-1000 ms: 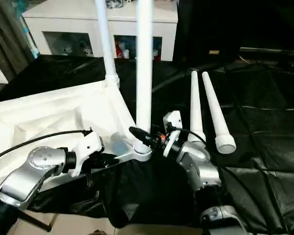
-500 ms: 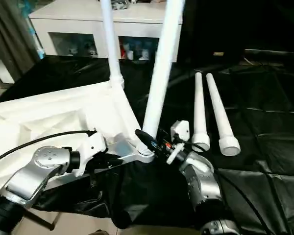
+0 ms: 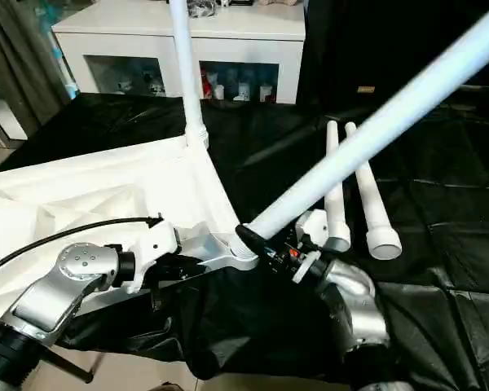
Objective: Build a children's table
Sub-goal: Insert table leg to table base
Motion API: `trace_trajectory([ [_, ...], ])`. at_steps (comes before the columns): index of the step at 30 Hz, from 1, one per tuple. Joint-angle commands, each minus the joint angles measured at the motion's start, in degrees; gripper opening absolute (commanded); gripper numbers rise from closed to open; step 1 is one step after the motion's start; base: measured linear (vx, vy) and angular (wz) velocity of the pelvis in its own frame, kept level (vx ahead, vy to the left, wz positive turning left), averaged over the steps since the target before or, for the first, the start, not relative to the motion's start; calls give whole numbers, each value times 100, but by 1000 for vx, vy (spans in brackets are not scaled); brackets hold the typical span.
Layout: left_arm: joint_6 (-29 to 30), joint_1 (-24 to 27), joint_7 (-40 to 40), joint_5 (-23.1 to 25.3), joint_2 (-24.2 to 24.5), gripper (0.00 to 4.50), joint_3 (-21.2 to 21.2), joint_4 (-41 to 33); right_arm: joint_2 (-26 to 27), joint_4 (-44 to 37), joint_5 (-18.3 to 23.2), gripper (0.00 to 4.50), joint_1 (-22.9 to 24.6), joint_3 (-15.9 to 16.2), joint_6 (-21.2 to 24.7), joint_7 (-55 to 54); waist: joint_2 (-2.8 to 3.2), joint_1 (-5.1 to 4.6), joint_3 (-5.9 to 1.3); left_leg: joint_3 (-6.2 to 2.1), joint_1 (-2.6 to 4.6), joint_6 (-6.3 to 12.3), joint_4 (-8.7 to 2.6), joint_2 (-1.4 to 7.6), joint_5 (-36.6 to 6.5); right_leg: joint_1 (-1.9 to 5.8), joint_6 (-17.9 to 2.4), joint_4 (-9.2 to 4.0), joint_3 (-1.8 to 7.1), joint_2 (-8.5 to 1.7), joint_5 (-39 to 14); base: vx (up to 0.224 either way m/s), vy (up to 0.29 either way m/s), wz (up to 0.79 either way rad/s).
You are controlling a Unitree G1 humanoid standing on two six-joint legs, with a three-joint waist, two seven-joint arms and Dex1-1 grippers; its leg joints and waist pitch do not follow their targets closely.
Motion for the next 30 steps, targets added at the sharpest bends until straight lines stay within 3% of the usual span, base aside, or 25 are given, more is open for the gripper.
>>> trace_trajectory([
  [1,-125,-111,-8,41,88,0,139,9,-327,272,-392,191,-22,-146,283,-381,3,-23,-257,-208,105,17,-617,446,-1846,104,-1299,-547,279,-457,-1038,0,0,0],
  [3,-135,-98,-12,47,89,0,129,3,-424,185,-520,191,-256,-18,539,-408,-6,-38,-251,-209,96,-5,-618,436,-1828,112,-1283,-546,277,-453,-1082,0,0,0],
  [4,-138,-97,-12,51,88,0,122,7,-456,181,-551,191,-326,23,614,-385,-71,-51,-257,-198,95,12,-615,438,-1788,116,-1280,-552,278,-454,-1071,0,0,0],
  [5,-139,-95,-13,54,88,0,117,9,-487,186,-588,191,-384,68,669,-358,-31,-45,-264,-201,90,20,-605,436,-1706,116,-1295,-543,282,-469,-1043,0,0,0],
  [7,-132,-91,-17,64,92,0,103,5,-608,198,-766,191,-577,309,816,-145,-64,-61,-277,-190,77,88,-589,430,-1473,133,-1328,-523,274,-455,-745,0,0,0],
  [11,-127,-85,-52,66,105,0,77,-6,-753,229,-954,191,-809,604,1026,147,-56,-56,-287,-165,76,240,-556,422,-1178,140,-1410,-502,259,-449,-383,0,0,0],
  [12,-126,-85,-59,65,108,0,74,-7,-766,236,-968,191,-835,633,1055,184,-79,-53,-288,-161,74,285,-551,422,-1122,154,-1427,-502,260,-456,-363,0,0,0],
  [20,-140,-120,-242,44,156,0,-45,-27,-1004,506,-1127,191,-1212,1152,1395,1068,-87,-54,-284,-155,88,372,-548,441,-1032,153,-1521,-487,243,-443,-272,0,0,0],
  [24,-221,-194,-456,98,219,0,-173,-21,-1052,923,-1313,191,-1375,1395,1275,1457,-85,-42,-287,-139,82,496,-519,437,-842,154,-1624,-455,228,-438,101,0,0,0],
  [30,-305,-318,-732,133,285,0,-278,22,-1063,1200,-1548,191,-1473,1707,1119,1817,-99,-29,-259,-145,96,456,-545,453,-943,149,-1665,-470,222,-442,-25,0,0,0],
])
